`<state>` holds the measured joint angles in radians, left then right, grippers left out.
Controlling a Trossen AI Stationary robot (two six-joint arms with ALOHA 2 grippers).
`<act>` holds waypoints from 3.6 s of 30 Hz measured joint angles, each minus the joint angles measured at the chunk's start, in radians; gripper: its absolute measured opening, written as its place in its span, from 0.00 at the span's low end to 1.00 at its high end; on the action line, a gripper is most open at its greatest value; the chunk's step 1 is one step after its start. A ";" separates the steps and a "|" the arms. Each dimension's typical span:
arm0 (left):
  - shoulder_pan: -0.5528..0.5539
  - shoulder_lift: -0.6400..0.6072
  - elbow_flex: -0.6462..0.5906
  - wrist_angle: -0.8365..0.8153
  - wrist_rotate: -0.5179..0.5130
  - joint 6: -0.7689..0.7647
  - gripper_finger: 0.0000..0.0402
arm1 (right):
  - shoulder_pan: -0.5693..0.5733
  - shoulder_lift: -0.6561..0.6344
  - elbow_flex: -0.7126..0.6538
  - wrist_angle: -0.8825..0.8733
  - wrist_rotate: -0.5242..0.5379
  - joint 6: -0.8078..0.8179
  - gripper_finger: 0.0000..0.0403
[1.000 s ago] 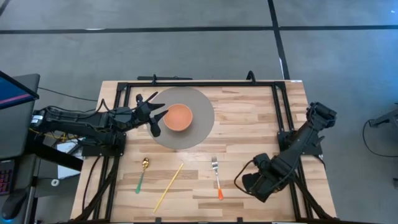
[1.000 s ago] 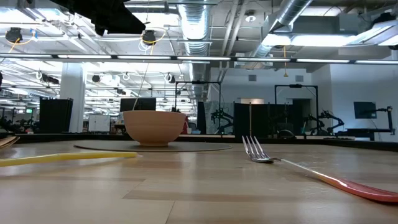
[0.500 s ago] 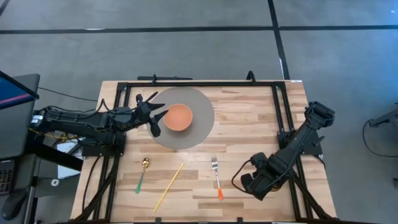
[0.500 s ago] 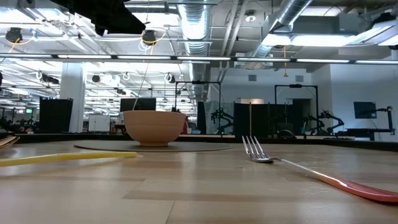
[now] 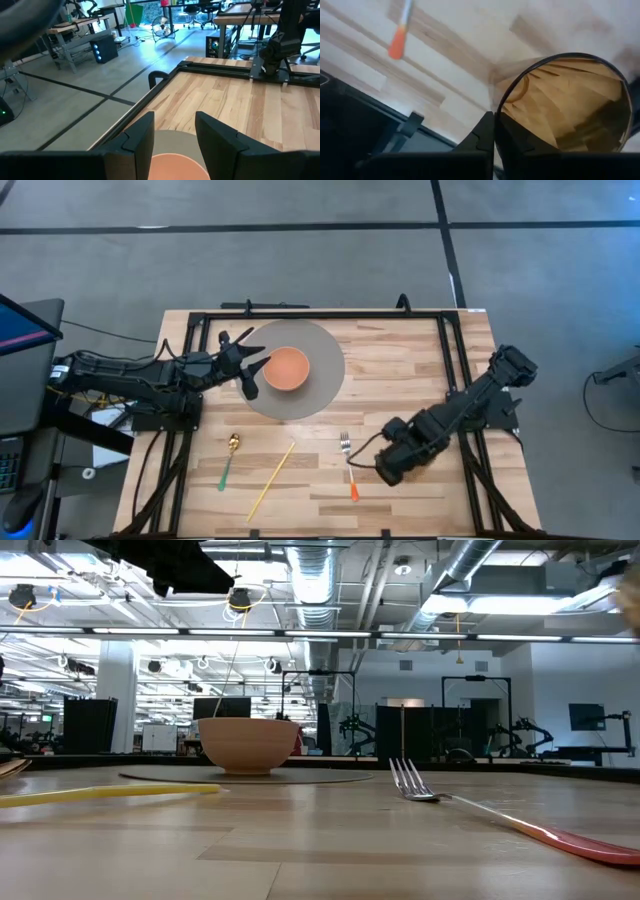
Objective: Pick & Place Utensil
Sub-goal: Put the brown cup on the top right of the orange bowl on the gray mat, then put the green spoon into the orange bowl on the gray mat
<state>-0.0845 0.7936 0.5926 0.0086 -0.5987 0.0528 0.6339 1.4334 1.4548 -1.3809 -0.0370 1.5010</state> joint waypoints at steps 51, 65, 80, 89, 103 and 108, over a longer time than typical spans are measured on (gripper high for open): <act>0.000 0.000 0.000 -0.020 0.000 0.000 0.36 | -1.140 0.623 0.825 -0.042 -0.096 -1.744 0.03; 0.000 0.000 0.000 -0.033 0.000 -0.001 0.36 | -1.124 0.634 0.830 0.021 -0.099 -1.773 0.03; 0.000 0.000 0.000 -0.035 0.000 -0.001 0.36 | -1.094 0.634 0.815 0.029 -0.092 -1.773 0.07; 0.000 0.000 0.000 -0.035 0.000 -0.005 0.36 | -1.084 0.633 0.815 0.054 -0.092 -1.773 0.20; 0.000 0.000 0.000 -0.035 0.000 -0.006 0.36 | -1.039 0.633 0.830 0.070 0.064 -1.786 0.27; 0.000 0.000 0.000 -0.035 0.000 -0.006 0.36 | -1.009 0.633 0.886 0.071 0.064 -1.788 0.27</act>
<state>-0.0845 0.7940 0.5922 -0.0267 -0.5987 0.0469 -0.3747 2.0666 2.3406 -1.3095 0.0269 -0.2874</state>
